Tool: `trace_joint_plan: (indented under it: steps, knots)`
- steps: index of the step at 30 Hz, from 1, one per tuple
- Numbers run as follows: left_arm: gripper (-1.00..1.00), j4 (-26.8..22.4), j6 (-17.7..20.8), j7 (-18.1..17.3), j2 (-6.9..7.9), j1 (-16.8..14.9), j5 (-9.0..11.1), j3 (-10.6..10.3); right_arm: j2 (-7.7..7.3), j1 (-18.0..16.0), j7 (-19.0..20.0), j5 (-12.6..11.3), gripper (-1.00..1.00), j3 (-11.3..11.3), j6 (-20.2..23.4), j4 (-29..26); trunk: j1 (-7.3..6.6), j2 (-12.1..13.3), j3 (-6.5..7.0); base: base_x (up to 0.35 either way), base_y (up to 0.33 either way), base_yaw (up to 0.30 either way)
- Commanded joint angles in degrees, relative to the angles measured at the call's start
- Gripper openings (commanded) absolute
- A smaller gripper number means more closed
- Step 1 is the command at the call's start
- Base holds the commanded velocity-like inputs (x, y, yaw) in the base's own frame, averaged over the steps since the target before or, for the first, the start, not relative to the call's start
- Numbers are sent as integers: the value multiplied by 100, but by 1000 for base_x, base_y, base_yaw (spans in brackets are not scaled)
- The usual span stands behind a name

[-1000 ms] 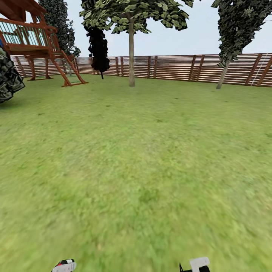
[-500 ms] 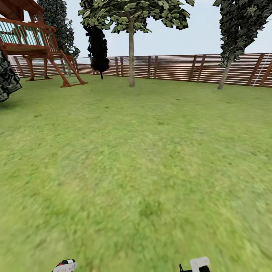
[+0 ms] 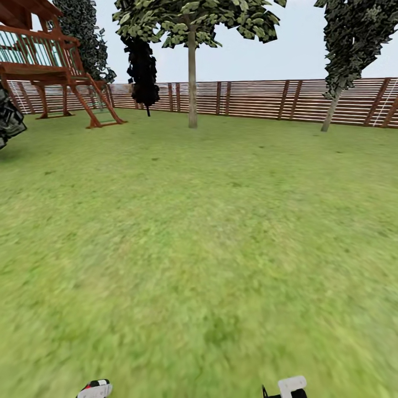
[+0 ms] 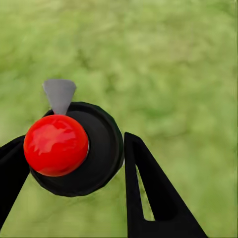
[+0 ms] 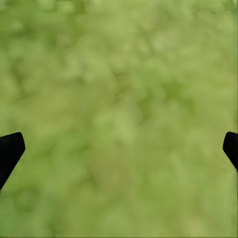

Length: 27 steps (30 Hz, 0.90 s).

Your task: In the garden, pick up the pesticide atomizer on the floor and spray pesticide onto both trees until each tree trunk is fully covered.

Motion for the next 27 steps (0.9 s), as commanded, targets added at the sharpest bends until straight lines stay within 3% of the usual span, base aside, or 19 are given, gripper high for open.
trace_joint_plan:
  steps: [1, 27]
  knots:
    - [-100, 0, 0, -1, -7, 0, 1, 2, 0, 0, 0, 0, 100, 0, 0, 0, 0, 0, 0, 338, 0, 0]
    - [-100, 0, -1, 8, 17, 0, 1, 10, 0, 0, 0, 0, 100, 0, 0, 0, 0, 0, 0, 338, 0, 0]
